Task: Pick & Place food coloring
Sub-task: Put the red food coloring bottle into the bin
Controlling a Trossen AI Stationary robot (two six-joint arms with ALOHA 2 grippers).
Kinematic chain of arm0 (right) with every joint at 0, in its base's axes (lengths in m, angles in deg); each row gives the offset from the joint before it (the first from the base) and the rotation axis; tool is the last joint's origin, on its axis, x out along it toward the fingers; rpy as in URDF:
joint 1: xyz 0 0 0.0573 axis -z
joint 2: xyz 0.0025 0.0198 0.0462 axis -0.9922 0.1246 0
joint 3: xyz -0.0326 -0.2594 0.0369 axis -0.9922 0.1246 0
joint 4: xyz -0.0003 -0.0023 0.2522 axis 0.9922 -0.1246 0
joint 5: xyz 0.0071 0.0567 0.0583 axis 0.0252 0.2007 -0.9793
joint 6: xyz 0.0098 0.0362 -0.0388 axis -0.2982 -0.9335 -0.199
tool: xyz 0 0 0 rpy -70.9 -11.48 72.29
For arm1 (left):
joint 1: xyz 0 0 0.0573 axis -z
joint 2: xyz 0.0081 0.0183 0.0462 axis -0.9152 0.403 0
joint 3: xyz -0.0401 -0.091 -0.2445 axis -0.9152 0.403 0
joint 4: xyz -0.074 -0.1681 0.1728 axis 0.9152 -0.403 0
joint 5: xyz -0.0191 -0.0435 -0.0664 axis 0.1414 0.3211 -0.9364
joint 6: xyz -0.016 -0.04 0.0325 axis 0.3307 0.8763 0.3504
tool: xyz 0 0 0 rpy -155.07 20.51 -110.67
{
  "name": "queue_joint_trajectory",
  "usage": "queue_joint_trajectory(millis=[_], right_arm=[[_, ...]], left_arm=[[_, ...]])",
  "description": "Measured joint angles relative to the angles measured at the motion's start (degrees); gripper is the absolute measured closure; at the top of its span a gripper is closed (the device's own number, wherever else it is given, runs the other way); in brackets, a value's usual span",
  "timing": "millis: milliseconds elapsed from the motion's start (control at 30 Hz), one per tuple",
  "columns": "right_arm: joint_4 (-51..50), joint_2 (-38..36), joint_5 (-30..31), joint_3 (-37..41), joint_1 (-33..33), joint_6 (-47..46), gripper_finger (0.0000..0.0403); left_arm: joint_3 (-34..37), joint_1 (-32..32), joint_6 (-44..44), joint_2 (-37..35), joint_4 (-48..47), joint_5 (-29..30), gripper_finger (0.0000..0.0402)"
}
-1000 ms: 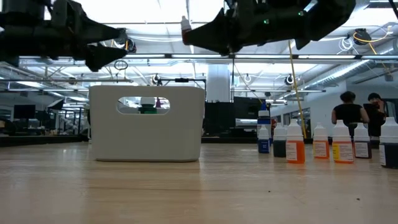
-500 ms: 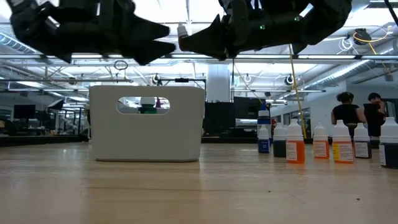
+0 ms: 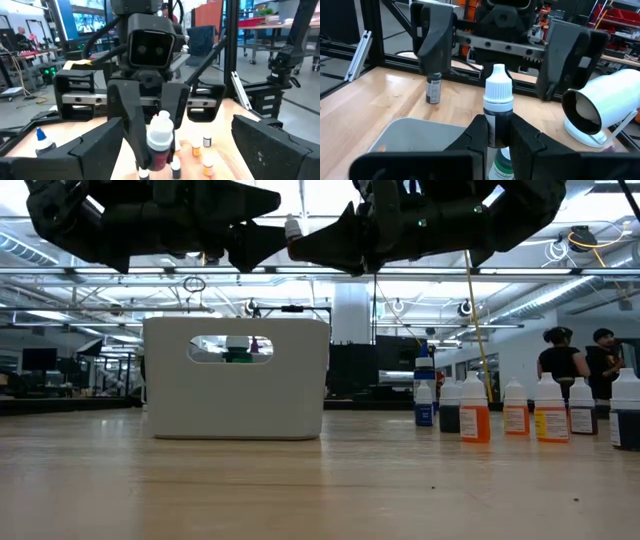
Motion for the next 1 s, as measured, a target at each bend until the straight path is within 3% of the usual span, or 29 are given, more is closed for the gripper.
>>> queue_joint_trajectory(millis=[467,800,1000], right_arm=[[0.2,0.0,-0.1,0.0,0.0,0.5,0.0366],[-0.4,0.0,-0.2,0.0,0.0,0.7,0.0366],[-0.4,0.0,-0.2,0.0,0.0,0.7,0.0366]], left_arm=[[-4.3,-0.1,-1.6,4.9,-1.1,2.5,0.0048],[-3.7,-0.1,-4.0,3.4,-1.4,-0.3,0.0217],[-3.7,-1.0,-3.9,3.4,-3.2,0.3,0.0275]])
